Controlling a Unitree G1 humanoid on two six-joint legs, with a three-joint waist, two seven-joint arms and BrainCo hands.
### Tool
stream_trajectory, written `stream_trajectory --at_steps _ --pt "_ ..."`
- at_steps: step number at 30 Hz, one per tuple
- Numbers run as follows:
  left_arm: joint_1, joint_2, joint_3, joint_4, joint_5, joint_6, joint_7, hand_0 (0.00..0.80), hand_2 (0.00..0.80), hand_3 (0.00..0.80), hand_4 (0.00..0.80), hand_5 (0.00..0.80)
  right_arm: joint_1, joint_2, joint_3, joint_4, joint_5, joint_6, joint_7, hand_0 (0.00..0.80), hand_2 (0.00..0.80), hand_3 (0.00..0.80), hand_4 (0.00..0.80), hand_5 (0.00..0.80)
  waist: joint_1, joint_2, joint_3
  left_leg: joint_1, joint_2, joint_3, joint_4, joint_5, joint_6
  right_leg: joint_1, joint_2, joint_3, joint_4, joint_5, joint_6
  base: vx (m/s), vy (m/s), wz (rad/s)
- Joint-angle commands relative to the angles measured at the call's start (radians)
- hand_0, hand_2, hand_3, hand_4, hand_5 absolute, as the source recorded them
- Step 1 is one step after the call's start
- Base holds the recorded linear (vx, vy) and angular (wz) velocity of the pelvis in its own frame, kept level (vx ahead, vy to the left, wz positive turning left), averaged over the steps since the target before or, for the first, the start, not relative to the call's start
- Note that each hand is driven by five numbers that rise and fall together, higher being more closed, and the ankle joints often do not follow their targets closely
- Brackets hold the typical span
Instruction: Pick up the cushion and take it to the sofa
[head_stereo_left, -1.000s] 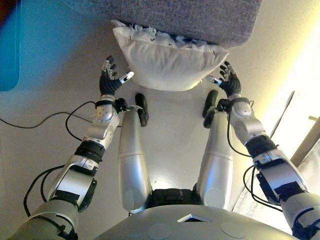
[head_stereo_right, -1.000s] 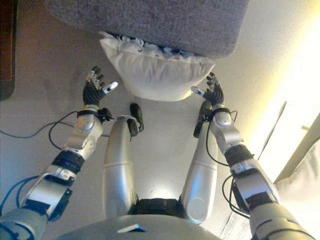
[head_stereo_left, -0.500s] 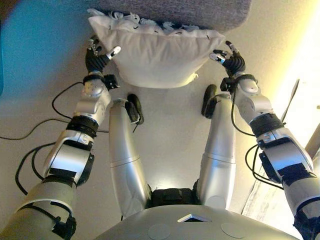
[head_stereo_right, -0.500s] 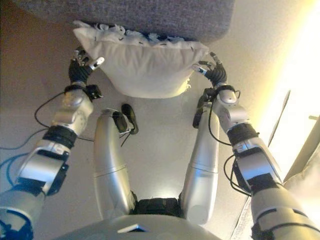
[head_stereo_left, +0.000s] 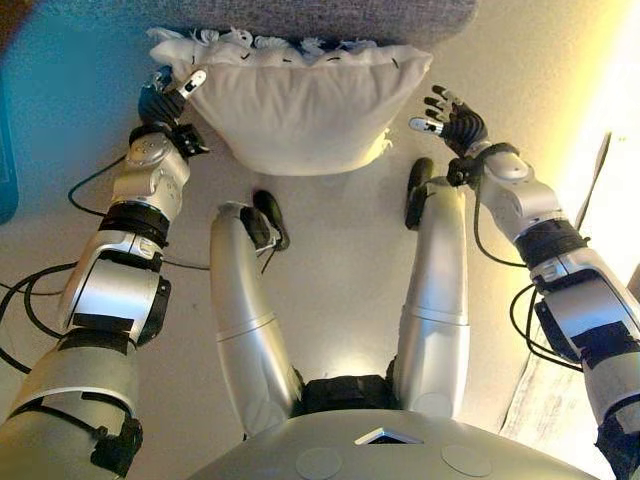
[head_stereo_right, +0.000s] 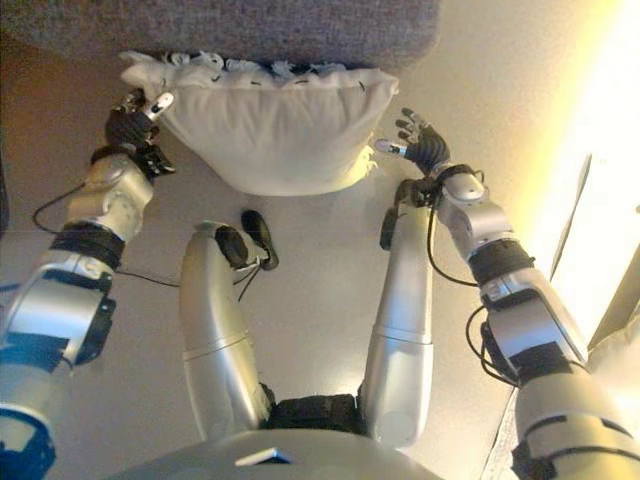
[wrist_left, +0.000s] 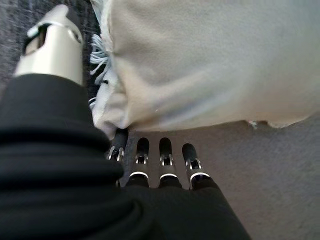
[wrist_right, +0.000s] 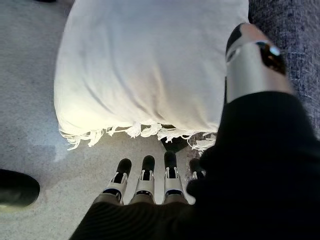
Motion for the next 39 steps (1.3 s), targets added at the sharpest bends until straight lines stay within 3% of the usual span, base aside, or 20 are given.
stream_trajectory --at_steps 1,5,13,21,25,31,39 --pt "-0.068 -0.025 0.029 0.063 -0.008 -0.012 -0.009 0.0 0.0 0.0 0.0 0.0 -0.048 -0.013 0.049 -0.05 -0.016 -0.017 0.045 0.0 0.0 0.0 0.0 0.0 -0.015 0.056 -0.012 -0.001 0.007 0.046 -0.145 0.122 -0.01 0.053 -0.008 -0.016 -0.06 0.028 -0.082 0.0 0.0 0.0" --pt "-0.085 -0.037 0.027 0.099 -0.01 -0.045 0.042 0.0 0.0 0.0 0.0 0.0 -0.095 0.001 0.076 -0.037 -0.015 -0.013 0.036 0.0 0.0 0.0 0.0 0.0 -0.01 0.059 -0.012 0.004 0.002 0.049 -0.158 0.124 -0.014 0.056 -0.007 -0.018 -0.076 0.032 -0.082 0.0 0.0 0.0" --pt "-0.053 -0.051 0.075 0.155 0.032 -0.121 0.251 0.0 0.0 0.0 0.0 0.0 -0.146 0.032 0.096 0.002 -0.005 -0.035 -0.021 0.0 0.0 0.0 0.0 0.0 0.012 0.069 -0.012 0.017 -0.014 0.049 -0.195 0.127 -0.024 0.068 -0.005 -0.029 -0.108 0.031 -0.083 -0.008 0.002 0.01" --pt "-0.074 -0.06 0.092 0.237 0.014 -0.066 0.338 0.0 0.0 0.0 0.0 0.0 -0.197 0.05 0.122 0.016 0.011 -0.031 -0.036 0.0 0.0 0.0 0.0 0.0 0.026 0.063 -0.012 0.013 -0.021 0.046 -0.204 0.126 -0.027 0.07 -0.008 -0.042 -0.121 0.031 -0.084 -0.015 -0.011 0.06" --pt "-0.088 -0.063 0.083 0.255 0.03 -0.046 0.268 0.0 0.0 0.0 0.0 0.0 -0.218 0.063 0.138 0.014 0.011 -0.024 -0.035 0.0 0.0 0.0 0.0 0.0 0.031 0.061 -0.012 0.009 -0.023 0.044 -0.206 0.126 -0.027 0.069 -0.008 -0.044 -0.126 0.035 -0.082 0.0 0.0 0.0" --pt "-0.1 -0.093 0.011 0.181 0.028 -0.038 -0.002 0.0 0.0 0.0 0.0 0.0 -0.227 0.048 0.149 -0.032 0.021 0.016 -0.039 0.0 0.0 0.0 0.0 0.0 0.024 0.063 -0.012 0.003 -0.018 0.055 -0.216 0.135 -0.023 0.064 -0.006 -0.04 -0.138 0.055 -0.074 -0.01 0.023 0.01" --pt "-0.197 -0.098 -0.085 0.122 0.055 0.027 -0.043 0.0 0.0 0.0 0.0 0.0 -0.251 0.038 0.147 -0.035 0.0 0.041 0.0 0.0 0.0 0.0 0.0 0.0 0.001 0.081 -0.012 -0.013 -0.011 0.075 -0.201 0.134 -0.015 0.045 -0.003 -0.008 -0.136 0.067 -0.069 0.007 0.069 0.01"
